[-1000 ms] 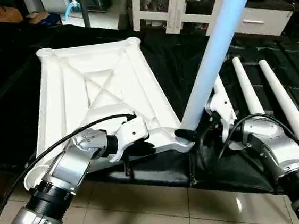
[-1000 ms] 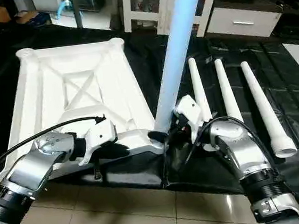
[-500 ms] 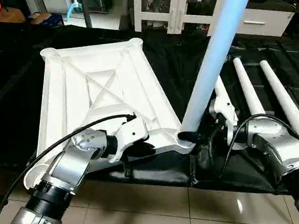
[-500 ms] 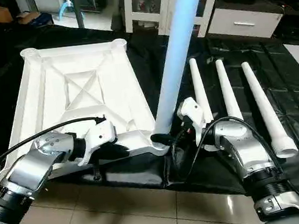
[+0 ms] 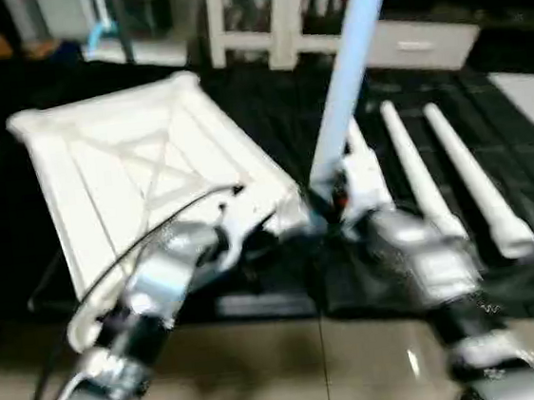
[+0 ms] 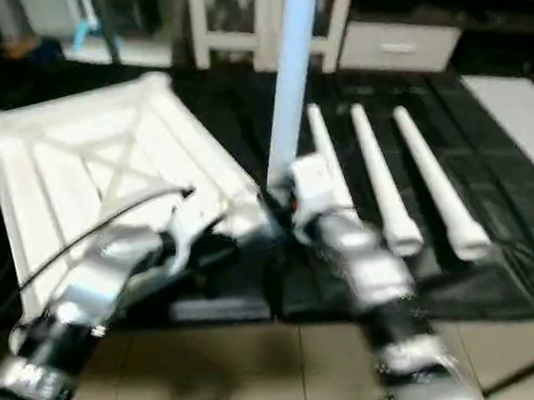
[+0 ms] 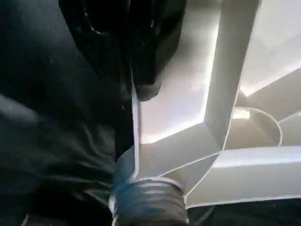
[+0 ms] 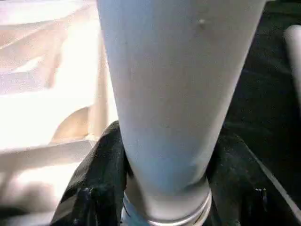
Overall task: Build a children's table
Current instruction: Rotate leg to tighten
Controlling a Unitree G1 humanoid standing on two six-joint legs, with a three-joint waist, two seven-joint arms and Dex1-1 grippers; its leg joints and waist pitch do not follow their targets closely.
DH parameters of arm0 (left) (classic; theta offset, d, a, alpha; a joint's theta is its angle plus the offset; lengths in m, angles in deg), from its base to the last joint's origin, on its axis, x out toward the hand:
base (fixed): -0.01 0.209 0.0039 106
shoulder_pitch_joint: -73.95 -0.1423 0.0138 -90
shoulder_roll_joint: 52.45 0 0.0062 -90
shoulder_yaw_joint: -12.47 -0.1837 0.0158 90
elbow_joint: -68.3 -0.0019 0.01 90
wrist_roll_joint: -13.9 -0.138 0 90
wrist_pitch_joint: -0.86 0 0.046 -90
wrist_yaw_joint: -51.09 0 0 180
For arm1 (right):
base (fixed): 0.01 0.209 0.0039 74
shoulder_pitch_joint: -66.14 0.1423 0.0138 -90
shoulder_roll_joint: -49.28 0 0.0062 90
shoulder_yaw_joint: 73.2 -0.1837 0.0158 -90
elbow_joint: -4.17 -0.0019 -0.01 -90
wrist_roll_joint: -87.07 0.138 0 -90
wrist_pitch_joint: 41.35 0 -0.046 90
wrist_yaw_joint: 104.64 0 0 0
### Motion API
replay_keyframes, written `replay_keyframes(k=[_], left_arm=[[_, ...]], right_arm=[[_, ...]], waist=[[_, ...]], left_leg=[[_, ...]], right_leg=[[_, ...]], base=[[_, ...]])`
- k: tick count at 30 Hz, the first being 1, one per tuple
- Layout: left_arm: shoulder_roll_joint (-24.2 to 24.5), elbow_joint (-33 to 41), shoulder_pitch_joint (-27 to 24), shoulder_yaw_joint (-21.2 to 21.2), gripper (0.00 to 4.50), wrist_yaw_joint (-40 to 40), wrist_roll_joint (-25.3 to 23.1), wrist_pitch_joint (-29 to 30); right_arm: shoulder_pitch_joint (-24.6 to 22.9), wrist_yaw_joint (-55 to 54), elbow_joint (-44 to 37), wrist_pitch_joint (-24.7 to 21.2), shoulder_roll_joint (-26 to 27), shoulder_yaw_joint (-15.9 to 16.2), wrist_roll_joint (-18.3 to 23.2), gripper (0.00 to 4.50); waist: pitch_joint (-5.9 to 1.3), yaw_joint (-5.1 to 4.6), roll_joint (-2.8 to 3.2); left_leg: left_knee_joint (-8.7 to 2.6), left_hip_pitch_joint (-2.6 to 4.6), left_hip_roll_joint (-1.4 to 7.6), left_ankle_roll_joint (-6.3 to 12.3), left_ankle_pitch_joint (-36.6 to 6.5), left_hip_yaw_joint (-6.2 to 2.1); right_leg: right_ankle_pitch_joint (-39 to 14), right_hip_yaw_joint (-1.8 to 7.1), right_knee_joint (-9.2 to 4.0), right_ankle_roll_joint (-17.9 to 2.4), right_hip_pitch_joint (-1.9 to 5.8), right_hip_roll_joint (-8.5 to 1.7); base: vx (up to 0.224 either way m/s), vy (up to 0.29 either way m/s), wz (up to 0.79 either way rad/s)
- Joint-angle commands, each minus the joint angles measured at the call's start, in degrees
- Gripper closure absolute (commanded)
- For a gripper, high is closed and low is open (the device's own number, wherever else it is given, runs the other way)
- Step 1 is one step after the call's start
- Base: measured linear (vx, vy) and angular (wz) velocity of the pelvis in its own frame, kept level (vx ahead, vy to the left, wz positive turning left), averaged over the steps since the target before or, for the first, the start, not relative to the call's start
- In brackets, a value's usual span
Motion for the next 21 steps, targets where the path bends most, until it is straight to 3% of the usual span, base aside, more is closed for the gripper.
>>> replay_keyframes(k=[1,3,4,5,6,8,9,10,12,15,16,17,19,21], left_arm=[[-0.2,-2.5,-0.9,-2.1,4.50,-0.2,-1.3,2.0],[-0.3,-2.4,-0.8,-2.1,4.50,-0.1,-1.2,2.2],[-0.1,-2.3,-0.8,-2.1,4.50,0.2,-1.2,2.1],[0.0,-2.2,-0.8,-2.0,4.50,0.3,-1.2,2.0],[0.5,-2.2,-0.8,-1.9,4.50,0.5,-1.3,1.7],[1.6,-2.0,-1.3,-2.1,4.50,1.5,-1.6,0.0],[1.6,-2.0,-1.3,-2.1,4.50,1.5,-1.6,0.0],[3.0,-1.8,-1.7,-2.5,4.50,2.9,-1.8,-2.8],[4.3,-1.5,-2.0,-3.0,4.50,4.6,-1.8,-5.5],[7.0,-0.4,-2.9,-3.9,4.50,8.5,-1.5,-9.8],[8.1,0.6,-3.5,-4.1,4.50,10.5,-0.9,-11.1],[9.2,1.9,-4.3,-4.3,4.50,12.7,-0.2,-12.3],[11.6,4.9,-6.1,-5.1,4.50,16.7,0.9,-12.1],[12.4,5.8,-6.8,-5.4,4.50,18.1,1.3,-12.2]], right_arm=[[-0.2,-9.7,3.7,0.5,1.0,-3.9,-2.9,2.53],[-0.1,-9.7,3.5,0.8,1.8,-3.3,-3.0,2.54],[0.0,-7.4,2.6,1.3,2.1,-2.1,-2.9,2.54],[0.1,-6.4,2.2,1.6,2.1,-1.7,-2.7,2.54],[0.2,-2.5,0.8,2.7,1.6,-0.7,-2.0,2.54],[-0.8,4.6,-2.4,4.5,0.6,0.1,0.1,1.85],[-0.8,4.6,-2.4,4.5,0.6,0.1,0.1,1.85],[-1.9,7.6,-5.5,5.2,-0.1,-0.8,2.6,1.74],[-2.7,9.1,-6.8,5.3,-1.3,-1.9,4.2,1.46],[-3.9,14.3,-7.1,5.7,-5.6,-2.9,5.5,1.37],[-4.1,16.3,-7.2,5.6,-6.7,-3.4,6.2,1.27],[-4.3,19.3,-7.4,4.1,-8.0,-4.0,7.7,1.27],[-4.9,28.0,-8.4,0.9,-12.5,-3.4,9.3,1.00],[-5.6,32.3,-9.0,1.1,-15.1,-2.0,8.8,0.94]], waist=[[-3.00,-1.09,1.84],[-2.77,-1.20,2.08],[-2.43,-1.39,2.11],[-2.44,-1.40,2.10],[-2.33,-1.60,1.92],[-2.35,-1.67,1.93],[-2.39,-1.73,1.92],[-2.51,-1.66,1.95],[-2.57,-1.57,2.03],[-2.66,-1.29,1.87],[-2.78,-0.96,1.72],[-2.83,-0.84,1.70],[-2.86,-0.34,1.68],[-2.96,0.05,1.72]], left_leg=[[-5.16,0.88,0.40,-2.63,-34.1,-1.27],[-5.58,1.11,0.71,-2.38,-36.6,-1.50],[-5.74,1.86,0.81,-2.15,-39.5,-1.67],[-5.66,1.95,0.68,-2.01,-39.7,-1.62],[-5.45,1.93,0.42,-1.79,-39.2,-1.52],[-5.27,1.62,0.26,-1.34,-38.0,-1.47],[-5.28,1.40,0.26,-1.15,-37.4,-1.49],[-5.42,0.79,0.34,-0.76,-35.2,-1.47],[-5.54,0.46,0.45,-0.70,-33.7,-1.45],[-5.41,0.79,0.58,-0.35,-32.2,-1.04],[-5.35,0.89,0.56,0.24,-30.1,-0.53],[-5.37,0.70,0.59,0.36,-29.2,-0.49],[-5.65,0.18,1.07,1.23,-25.5,-0.12],[-5.50,0.65,1.13,1.35,-24.5,0.32]], right_leg=[[-35.8,-0.49,-5.99,-2.4,1.94,-2.41],[-33.1,-0.94,-6.16,-3.1,2.09,-2.28],[-31.2,-1.48,-6.46,-4.0,2.02,-2.44],[-31.3,-1.48,-6.62,-4.0,1.98,-2.54],[-32.9,-1.54,-6.88,-3.8,1.81,-2.79],[-35.1,-1.78,-7.23,-3.1,2.09,-3.23],[-35.3,-1.78,-7.25,-3.0,2.24,-3.39],[-33.9,-1.45,-7.00,-3.6,2.51,-3.78],[-33.0,-1.09,-6.62,-4.2,2.48,-3.85],[-30.6,-0.58,-6.30,-5.8,2.17,-3.73],[-28.4,-0.11,-6.19,-7.3,1.99,-3.77],[-27.9,-0.05,-5.93,-7.6,2.18,-3.77],[-23.7,0.50,-5.03,-8.9,2.63,-3.52],[-22.1,0.84,-4.82,-9.8,2.18,-3.38]], base=[[0.000,0.000,0.00],[0.000,0.000,0.00],[0.000,0.000,0.00],[0.000,0.000,0.00],[0.000,0.000,0.00],[0.000,0.000,0.00],[0.000,0.000,0.00],[0.000,0.000,0.00],[0.000,0.000,0.00],[0.000,0.000,0.00],[0.000,0.000,0.00],[0.000,0.000,0.00],[0.000,0.000,0.00],[0.000,0.000,0.00]])
